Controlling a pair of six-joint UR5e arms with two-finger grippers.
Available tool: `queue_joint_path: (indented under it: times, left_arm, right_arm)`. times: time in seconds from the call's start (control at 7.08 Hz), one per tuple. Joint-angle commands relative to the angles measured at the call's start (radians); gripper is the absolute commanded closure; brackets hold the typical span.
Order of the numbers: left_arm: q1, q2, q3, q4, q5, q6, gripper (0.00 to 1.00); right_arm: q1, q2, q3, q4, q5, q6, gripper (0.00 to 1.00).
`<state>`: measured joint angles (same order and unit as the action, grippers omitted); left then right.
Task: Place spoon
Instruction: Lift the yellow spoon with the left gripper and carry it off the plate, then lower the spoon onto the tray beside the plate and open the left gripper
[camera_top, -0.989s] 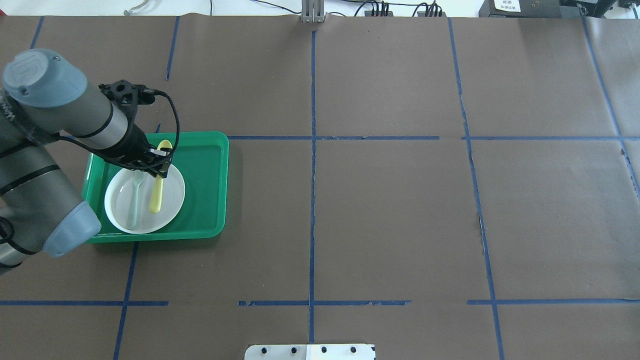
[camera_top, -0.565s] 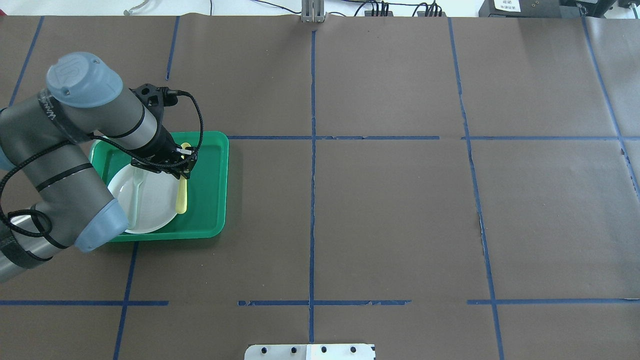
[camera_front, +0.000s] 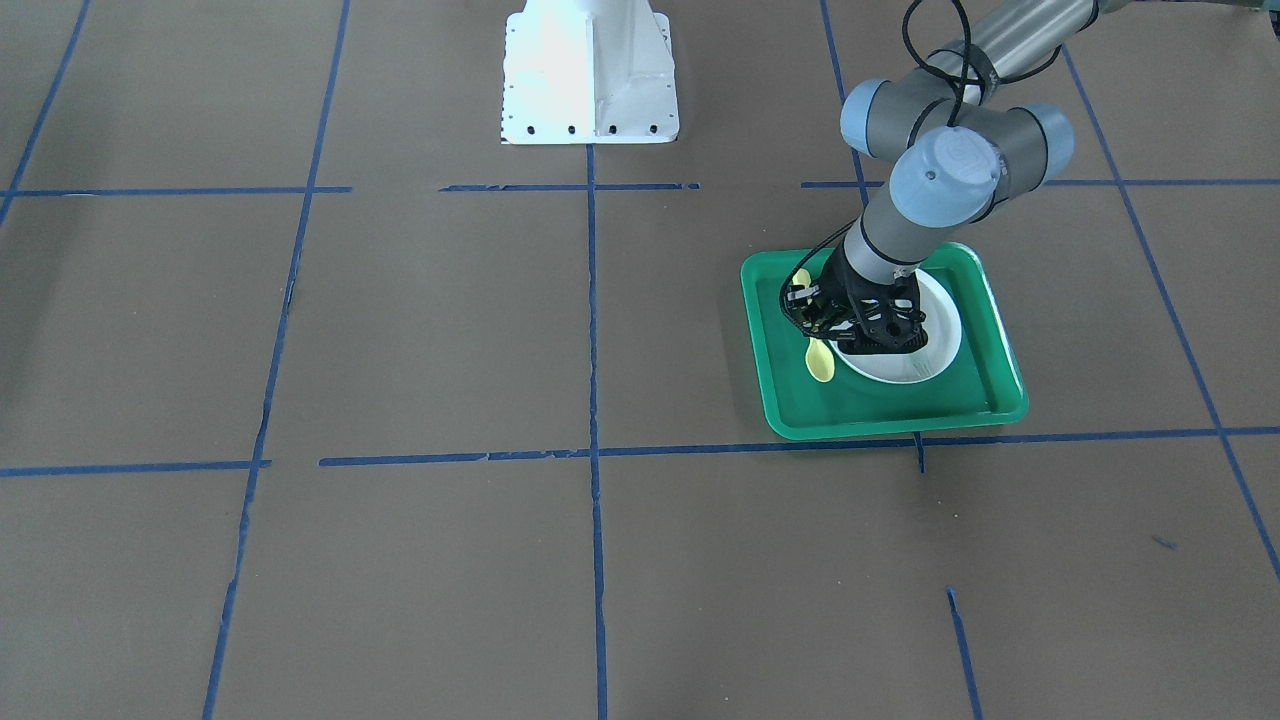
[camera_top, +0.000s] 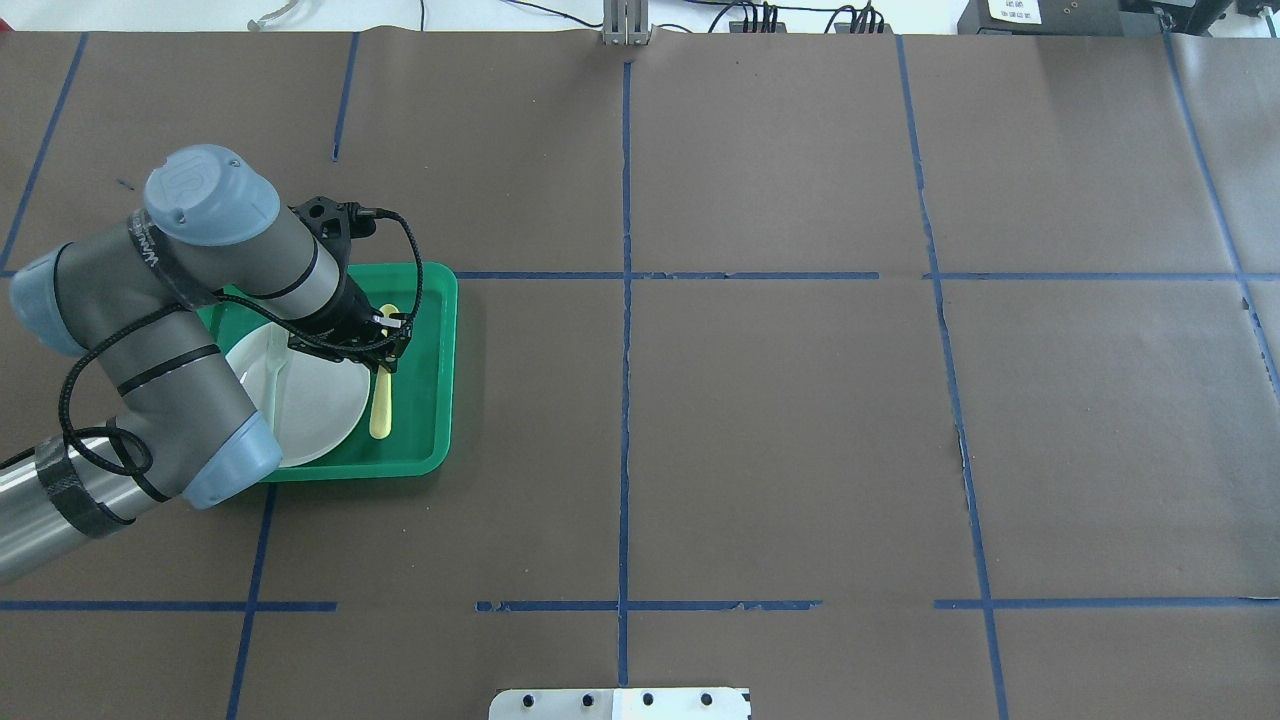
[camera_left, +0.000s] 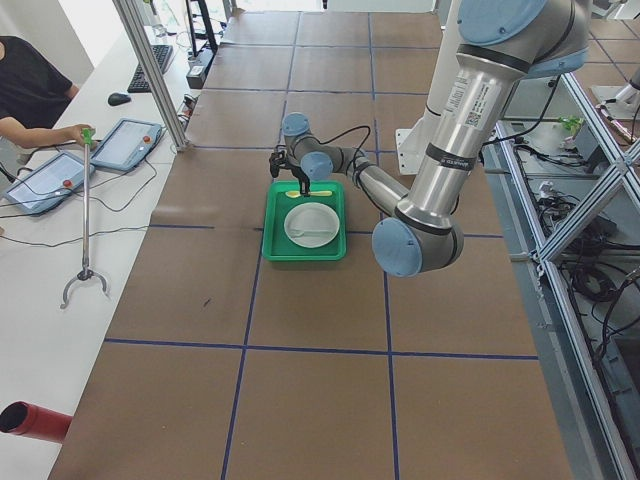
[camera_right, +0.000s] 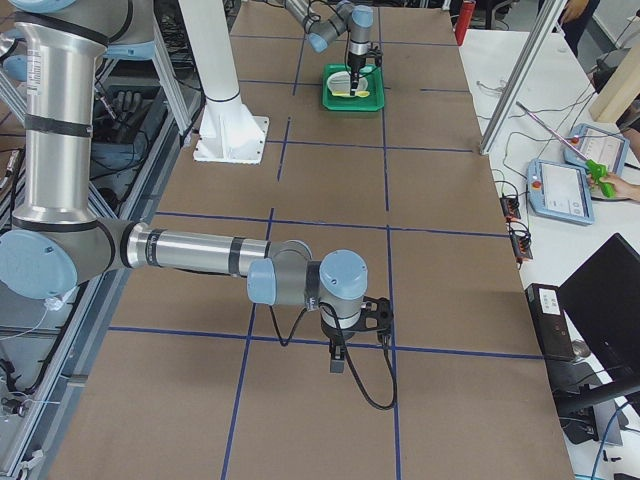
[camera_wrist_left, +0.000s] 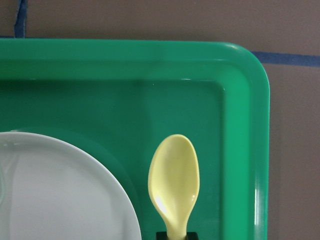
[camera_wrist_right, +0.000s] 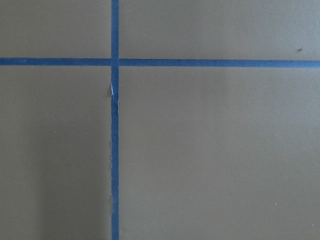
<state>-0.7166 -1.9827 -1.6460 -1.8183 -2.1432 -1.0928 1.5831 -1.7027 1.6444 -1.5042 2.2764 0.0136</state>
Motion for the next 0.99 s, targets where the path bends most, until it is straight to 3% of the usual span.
queue_joint_path:
  times: [0.0, 0.28, 0.57, 0.71, 0.85]
  left_arm:
    - [0.013, -0.025, 0.041, -0.012, 0.002, -0.001, 1.0]
    - [0.017, -0.034, 0.052, -0.012, 0.003, 0.001, 1.0]
    - [0.017, -0.033, 0.051, -0.016, 0.003, 0.011, 0.57]
    - [0.017, -0.028, 0.049, -0.042, 0.003, 0.008, 0.5]
    - [0.017, -0.027, 0.043, -0.042, 0.003, 0.007, 0.5]
  right_arm:
    - [0.0, 0.0, 0.0, -0.001, 0.0, 0.0, 0.0]
    - [0.0, 0.0, 0.0, -0.001, 0.0, 0.0, 0.0]
    - [0.0, 0.0, 0.0, -0.001, 0.0, 0.0, 0.0]
    - [0.0, 0.0, 0.0, -0.001, 0.0, -0.001, 0.0]
    - [0.0, 0.0, 0.0, -0.001, 0.0, -0.001, 0.0]
